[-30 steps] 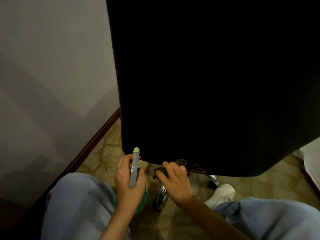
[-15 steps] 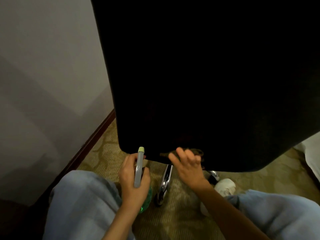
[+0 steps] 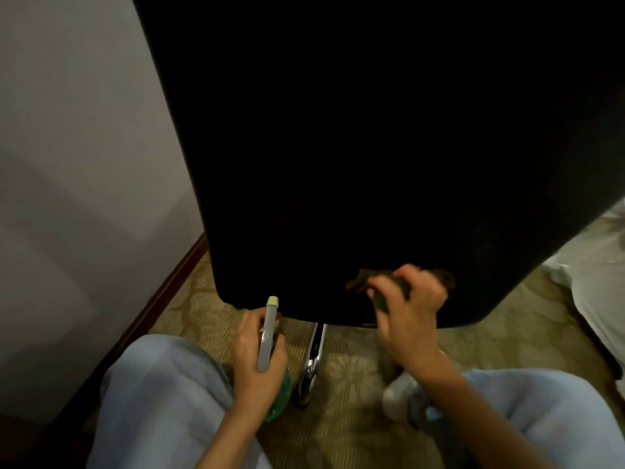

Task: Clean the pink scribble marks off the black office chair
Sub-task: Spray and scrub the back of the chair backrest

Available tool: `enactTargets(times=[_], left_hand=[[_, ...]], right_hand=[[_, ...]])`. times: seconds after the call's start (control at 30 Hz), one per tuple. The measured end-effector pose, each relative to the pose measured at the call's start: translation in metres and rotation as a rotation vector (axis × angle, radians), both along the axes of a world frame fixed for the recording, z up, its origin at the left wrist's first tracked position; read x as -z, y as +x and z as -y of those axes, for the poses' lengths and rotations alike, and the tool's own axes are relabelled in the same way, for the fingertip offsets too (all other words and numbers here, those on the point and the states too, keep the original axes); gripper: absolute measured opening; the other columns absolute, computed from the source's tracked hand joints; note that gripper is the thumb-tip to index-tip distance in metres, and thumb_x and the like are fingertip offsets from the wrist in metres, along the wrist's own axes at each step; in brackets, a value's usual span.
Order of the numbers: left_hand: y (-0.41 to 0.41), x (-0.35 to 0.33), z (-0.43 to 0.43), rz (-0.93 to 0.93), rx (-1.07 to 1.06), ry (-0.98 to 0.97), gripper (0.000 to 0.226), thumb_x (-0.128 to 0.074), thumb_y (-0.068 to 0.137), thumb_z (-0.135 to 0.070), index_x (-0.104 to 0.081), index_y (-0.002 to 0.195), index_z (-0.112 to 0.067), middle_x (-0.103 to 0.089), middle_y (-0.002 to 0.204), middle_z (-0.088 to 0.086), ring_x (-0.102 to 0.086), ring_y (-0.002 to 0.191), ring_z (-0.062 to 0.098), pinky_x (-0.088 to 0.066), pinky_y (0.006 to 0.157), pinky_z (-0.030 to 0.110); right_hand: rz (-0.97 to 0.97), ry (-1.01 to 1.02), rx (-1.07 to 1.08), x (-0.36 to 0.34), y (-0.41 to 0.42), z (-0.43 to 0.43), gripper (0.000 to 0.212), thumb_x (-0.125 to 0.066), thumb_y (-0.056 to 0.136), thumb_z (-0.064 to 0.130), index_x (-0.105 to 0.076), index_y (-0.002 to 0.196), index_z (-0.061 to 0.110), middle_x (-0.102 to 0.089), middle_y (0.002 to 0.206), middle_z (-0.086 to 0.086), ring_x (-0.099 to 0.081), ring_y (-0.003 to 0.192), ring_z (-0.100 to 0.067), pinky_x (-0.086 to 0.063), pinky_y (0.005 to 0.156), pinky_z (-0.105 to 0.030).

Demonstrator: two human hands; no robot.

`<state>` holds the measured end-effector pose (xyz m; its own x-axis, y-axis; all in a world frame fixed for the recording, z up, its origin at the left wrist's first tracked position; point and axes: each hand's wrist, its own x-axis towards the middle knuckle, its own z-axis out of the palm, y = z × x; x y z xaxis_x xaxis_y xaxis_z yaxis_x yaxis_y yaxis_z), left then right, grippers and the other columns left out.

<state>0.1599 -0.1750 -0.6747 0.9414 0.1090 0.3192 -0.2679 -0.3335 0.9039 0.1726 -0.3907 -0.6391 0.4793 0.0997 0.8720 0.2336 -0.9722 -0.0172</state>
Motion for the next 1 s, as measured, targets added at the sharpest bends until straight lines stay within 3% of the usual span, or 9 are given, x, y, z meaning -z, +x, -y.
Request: enactTargets(times=[0.2,0.37,0.5,0.57,0.67,0.73,0.8,0.87,1.0], left_hand=[[-0.001,0.008,0.014,-0.013,0.032,-0.008,0.035,-0.056,0.070,-0.006,-0.055,0.098,-0.027,-0.057,0.084,-0.001,-0.056,0.074,0.007,-0.043,0.065,0.011],[0.006,0.015,0.016,-0.029,0.053,0.022,0.039,-0.056,0.072,-0.009,-0.051,0.100,-0.037,-0.058,0.089,-0.001,-0.058,0.080,0.008,-0.047,0.069,0.015],[0.012,0.019,0.014,-0.052,0.052,0.031,0.036,-0.056,0.071,-0.010,-0.053,0.098,-0.033,-0.057,0.090,-0.003,-0.057,0.081,0.009,-0.045,0.067,0.011],[0.010,0.021,0.013,-0.070,0.062,0.033,0.033,-0.056,0.072,-0.011,-0.056,0.101,-0.025,-0.057,0.089,0.000,-0.056,0.079,0.010,-0.044,0.066,0.012],[0.007,0.021,0.010,-0.075,0.077,0.036,0.032,-0.055,0.072,-0.010,-0.057,0.103,-0.018,-0.058,0.088,0.003,-0.057,0.077,0.008,-0.044,0.064,0.011],[0.005,0.018,0.012,-0.075,0.081,0.046,0.031,-0.055,0.071,-0.009,-0.057,0.101,-0.016,-0.058,0.088,0.003,-0.056,0.077,0.008,-0.044,0.064,0.013],[0.002,0.015,0.014,-0.072,0.083,0.059,0.030,-0.055,0.071,-0.009,-0.058,0.100,-0.014,-0.058,0.088,0.004,-0.056,0.079,0.008,-0.045,0.067,0.013],[-0.002,0.010,0.014,-0.070,0.074,0.053,0.030,-0.056,0.070,-0.009,-0.057,0.098,-0.021,-0.058,0.086,0.003,-0.056,0.079,0.008,-0.044,0.066,0.012],[-0.009,-0.007,0.009,-0.040,0.059,-0.022,0.035,-0.055,0.071,-0.007,-0.054,0.095,-0.032,-0.058,0.079,0.005,-0.056,0.072,0.009,-0.041,0.059,0.008]], right_hand=[[0.123,-0.028,0.035,0.004,0.039,0.023,0.015,-0.041,0.097,0.036,-0.048,0.102,0.024,-0.037,0.112,-0.009,-0.038,0.099,-0.029,-0.029,0.081,-0.039],[-0.053,-0.301,-0.014,0.100,0.020,0.022,0.033,-0.046,0.074,0.029,-0.047,0.106,0.025,-0.040,0.114,-0.004,-0.038,0.094,-0.024,-0.026,0.072,-0.033],[-0.187,-0.454,-0.042,0.145,0.015,0.032,0.027,-0.028,0.095,0.023,-0.050,0.112,0.022,-0.044,0.118,0.000,-0.042,0.098,-0.019,-0.027,0.070,-0.032],[-0.259,-0.626,-0.050,0.167,0.004,0.036,0.024,-0.040,0.093,0.021,-0.050,0.114,0.020,-0.044,0.122,-0.004,-0.043,0.106,-0.021,-0.031,0.075,-0.035],[-0.391,-0.525,-0.076,0.173,-0.019,0.028,0.052,-0.077,0.068,0.023,-0.050,0.112,0.017,-0.043,0.121,-0.011,-0.043,0.110,-0.027,-0.037,0.087,-0.043],[-0.357,-0.489,-0.131,0.151,-0.028,0.020,0.039,-0.063,0.076,0.023,-0.049,0.113,0.019,-0.044,0.122,-0.010,-0.044,0.111,-0.026,-0.045,0.090,-0.046],[-0.293,-0.445,-0.182,0.108,-0.029,0.014,0.038,-0.048,0.079,0.023,-0.048,0.117,0.022,-0.042,0.123,-0.009,-0.043,0.113,-0.027,-0.035,0.101,-0.046],[-0.146,-0.358,-0.201,0.049,-0.018,0.007,0.041,-0.051,0.075,0.022,-0.048,0.116,0.022,-0.041,0.121,-0.010,-0.042,0.110,-0.028,-0.024,0.102,-0.044],[0.234,-0.106,-0.174,-0.090,0.005,-0.007,0.023,-0.060,0.087,0.025,-0.054,0.109,0.022,-0.042,0.114,-0.009,-0.043,0.101,-0.029,-0.034,0.087,-0.042]])
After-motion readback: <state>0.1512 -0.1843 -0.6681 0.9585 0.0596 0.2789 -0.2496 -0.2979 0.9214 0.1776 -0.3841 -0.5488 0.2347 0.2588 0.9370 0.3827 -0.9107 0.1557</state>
